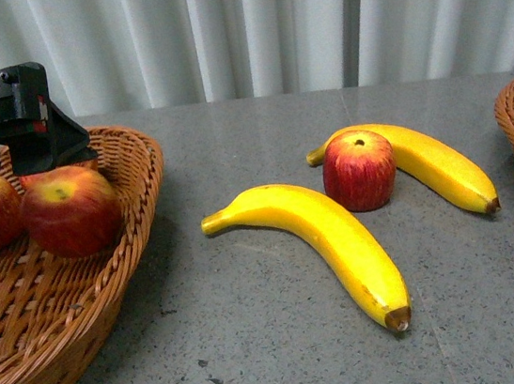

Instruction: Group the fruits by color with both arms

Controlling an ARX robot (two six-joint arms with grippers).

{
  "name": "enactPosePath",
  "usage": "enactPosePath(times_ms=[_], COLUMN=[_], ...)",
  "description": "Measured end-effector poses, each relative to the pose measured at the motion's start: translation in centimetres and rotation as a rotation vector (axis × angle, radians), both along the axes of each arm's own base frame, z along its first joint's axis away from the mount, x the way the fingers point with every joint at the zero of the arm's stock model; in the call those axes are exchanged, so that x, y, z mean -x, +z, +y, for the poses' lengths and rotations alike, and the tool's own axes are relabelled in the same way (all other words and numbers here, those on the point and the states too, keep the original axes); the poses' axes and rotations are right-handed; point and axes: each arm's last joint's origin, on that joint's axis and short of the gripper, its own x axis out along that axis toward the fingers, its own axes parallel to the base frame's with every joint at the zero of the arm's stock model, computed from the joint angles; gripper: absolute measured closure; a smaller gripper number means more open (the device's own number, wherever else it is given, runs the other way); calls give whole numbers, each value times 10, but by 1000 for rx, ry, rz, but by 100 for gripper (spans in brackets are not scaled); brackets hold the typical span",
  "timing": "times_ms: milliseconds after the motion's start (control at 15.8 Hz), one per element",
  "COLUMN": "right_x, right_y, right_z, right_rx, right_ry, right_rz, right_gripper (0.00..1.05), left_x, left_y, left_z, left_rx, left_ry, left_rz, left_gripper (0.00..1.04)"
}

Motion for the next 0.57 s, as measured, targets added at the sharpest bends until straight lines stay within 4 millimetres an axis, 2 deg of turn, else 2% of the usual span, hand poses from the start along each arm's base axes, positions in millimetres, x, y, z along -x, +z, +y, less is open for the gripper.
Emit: enactPosePath(times_ms=[190,316,442,569], right_x=[0,0,0,0], right_y=[0,0,0,0], right_z=[0,0,0,0], right_rx=[0,0,0,0], right_ry=[0,0,0,0], right_rz=[0,0,0,0], right_gripper=[7,7,7,7], left_x=[4,1,-9,-29], left_y=[8,26,47,51], left_z=[-8,-21,-38,-67], left_rx=[-20,-42,-65,-79], left_ry=[-39,-95,-168,-257], left_rz=[-25,-88,-158,-172], left_gripper=[7,7,7,7])
